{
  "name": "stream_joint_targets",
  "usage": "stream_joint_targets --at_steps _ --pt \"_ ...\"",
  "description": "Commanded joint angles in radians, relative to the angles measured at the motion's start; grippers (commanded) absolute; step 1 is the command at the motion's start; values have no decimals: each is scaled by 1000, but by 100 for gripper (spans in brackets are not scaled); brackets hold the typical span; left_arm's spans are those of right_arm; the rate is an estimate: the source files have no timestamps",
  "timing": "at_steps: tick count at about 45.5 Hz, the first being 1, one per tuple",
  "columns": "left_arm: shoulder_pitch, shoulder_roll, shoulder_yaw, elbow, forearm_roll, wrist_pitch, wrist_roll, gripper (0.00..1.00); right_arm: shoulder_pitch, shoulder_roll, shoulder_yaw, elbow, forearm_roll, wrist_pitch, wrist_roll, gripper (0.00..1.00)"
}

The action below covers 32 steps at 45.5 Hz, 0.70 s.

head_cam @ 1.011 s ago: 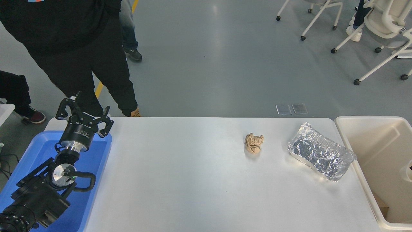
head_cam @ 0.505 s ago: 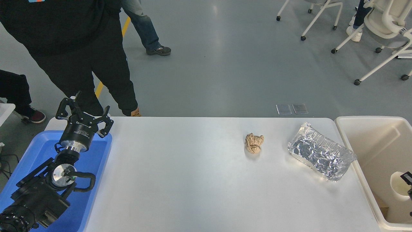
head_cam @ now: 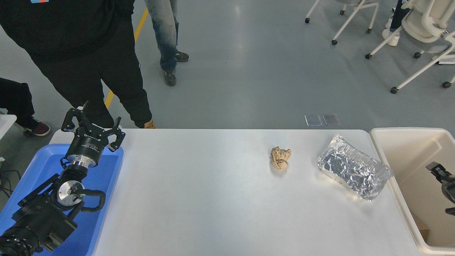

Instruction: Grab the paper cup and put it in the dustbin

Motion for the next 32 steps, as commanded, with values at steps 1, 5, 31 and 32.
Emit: stream_joint_targets --at_steps 1,5,31,32 --pt "-2 0 0 0 0 -2 0 99 421 -55 -243 339 -8 46 0 100" --pt "-2 0 0 0 0 -2 1 99 530 -50 -292 399 -10 128 0 100" --pt "0 0 2 0 0 0 0 99 1107 -24 -300 824 -66 712 0 100" --pt "0 0 2 0 0 0 1 99 1118 -21 -300 832 -66 712 0 100"
